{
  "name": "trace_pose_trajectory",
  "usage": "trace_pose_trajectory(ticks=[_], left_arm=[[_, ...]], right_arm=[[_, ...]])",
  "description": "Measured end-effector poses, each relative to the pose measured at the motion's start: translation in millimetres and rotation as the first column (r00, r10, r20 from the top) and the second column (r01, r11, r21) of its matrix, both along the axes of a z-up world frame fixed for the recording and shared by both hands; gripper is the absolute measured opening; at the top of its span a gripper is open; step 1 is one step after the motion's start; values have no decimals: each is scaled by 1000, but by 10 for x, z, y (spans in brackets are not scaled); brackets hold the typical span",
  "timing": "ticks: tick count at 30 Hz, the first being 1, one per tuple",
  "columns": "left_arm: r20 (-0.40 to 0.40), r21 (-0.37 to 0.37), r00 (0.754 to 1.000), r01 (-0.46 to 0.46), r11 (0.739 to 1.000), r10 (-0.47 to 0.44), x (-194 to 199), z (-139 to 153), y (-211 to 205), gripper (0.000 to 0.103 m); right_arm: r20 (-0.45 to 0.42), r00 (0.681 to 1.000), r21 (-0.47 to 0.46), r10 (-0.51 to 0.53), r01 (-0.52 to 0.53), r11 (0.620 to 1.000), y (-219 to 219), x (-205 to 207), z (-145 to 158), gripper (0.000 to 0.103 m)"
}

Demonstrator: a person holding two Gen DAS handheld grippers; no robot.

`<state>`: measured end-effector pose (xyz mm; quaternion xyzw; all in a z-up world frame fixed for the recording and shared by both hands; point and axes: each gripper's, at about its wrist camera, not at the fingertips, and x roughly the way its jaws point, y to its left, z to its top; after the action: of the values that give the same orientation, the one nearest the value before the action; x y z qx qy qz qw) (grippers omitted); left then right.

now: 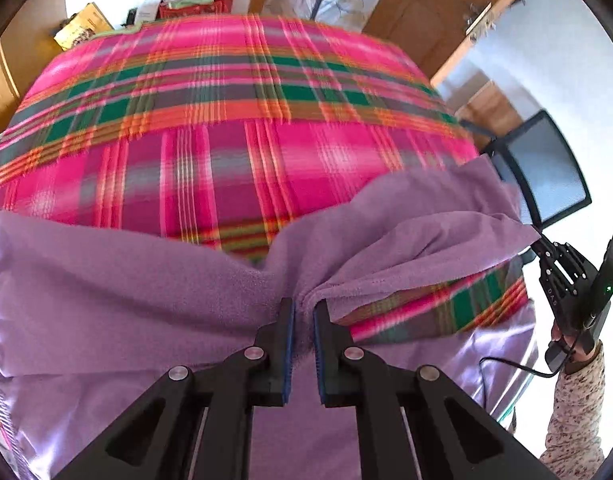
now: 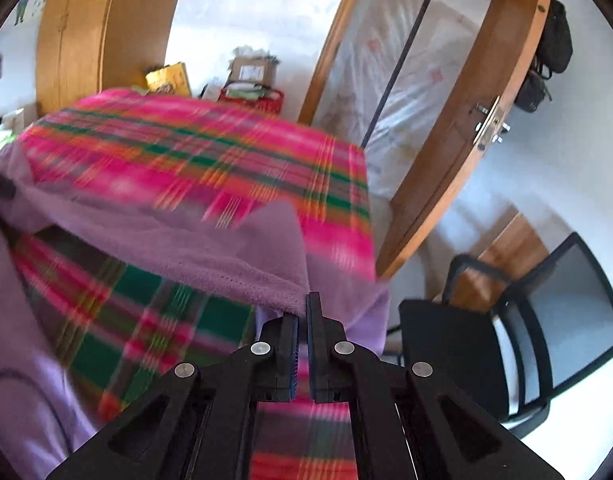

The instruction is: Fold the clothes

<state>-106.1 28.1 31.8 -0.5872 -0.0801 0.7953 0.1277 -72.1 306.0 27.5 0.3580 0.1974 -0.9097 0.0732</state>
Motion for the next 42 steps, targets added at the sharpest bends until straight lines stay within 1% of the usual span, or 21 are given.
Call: trace_pose_trajectory(ticks=[3,6,9,13,15,16,18,21,23,24,27,29,31,34,35,36,38,41,42], left_arm=[[20,-10,1000,8,1000,-7,65,-67,19,11],[23,-11,1000,13,1000,-13,116,-77,5,14],[16,-6,999,33,999,-33,180,-49,-35,14],[2,40,999,43,998,-43,249,76,-230,14],[-29,38,1000,9,999,-8,269,164,-413,14],[-47,28,999,-25,999,26,280,216,-553,14],[-72,34,992,-100,994,102,286,282,-844,16],[-80,32,981,-173,984,175,258,298,-1205,24],[-83,3,966,-246,969,245,221,270,-1441,24],[-84,-7,962,-262,965,261,207,249,-1528,25],[-93,-56,956,-282,958,277,185,199,-1720,25],[-88,-107,961,-270,957,261,158,164,-1820,25],[-79,-95,955,-292,952,286,124,154,-1983,25],[-64,-72,944,-329,942,324,73,142,-2232,25],[-67,-66,938,-344,937,340,55,151,-2306,25],[-70,-60,932,-359,931,355,37,160,-2380,25],[-59,-33,917,-396,917,394,-34,137,-2537,26],[-41,7,893,-448,894,448,-127,94,-2748,27],[-33,0,891,-454,891,454,-148,58,-2797,29]], right_arm=[[45,999,14,-1,0,1000,10,97,-168,4],[94,996,15,-3,2,1000,-4,88,-275,4],[125,992,29,-7,3,1000,-26,89,-306,4],[169,985,57,-21,11,998,-64,99,-271,6],[173,985,75,-8,-5,997,-111,139,-218,7],[173,985,83,1,-16,996,-136,161,-190,7],[171,985,84,28,-43,996,-196,203,-114,10],[145,987,49,68,-76,996,-302,215,40,14],[130,986,4,102,-104,995,-406,185,126,16],[128,985,-18,118,-117,993,-475,157,152,18],[131,977,-60,168,-161,985,-716,55,176,21],[138,969,-73,205,-197,978,-906,-20,171,21],[149,956,-98,253,-240,966,-1113,-94,163,23],[171,935,-175,310,-280,944,-1369,-229,158,30],[173,930,-199,325,-290,936,-1440,-272,162,33],[178,924,-219,338,-298,929,-1502,-311,156,38],[191,911,-263,365,-311,913,-1629,-395,138,44],[223,887,-306,404,-330,893,-1822,-513,89,44],[233,879,-302,416,-341,890,-1875,-528,67,44]])
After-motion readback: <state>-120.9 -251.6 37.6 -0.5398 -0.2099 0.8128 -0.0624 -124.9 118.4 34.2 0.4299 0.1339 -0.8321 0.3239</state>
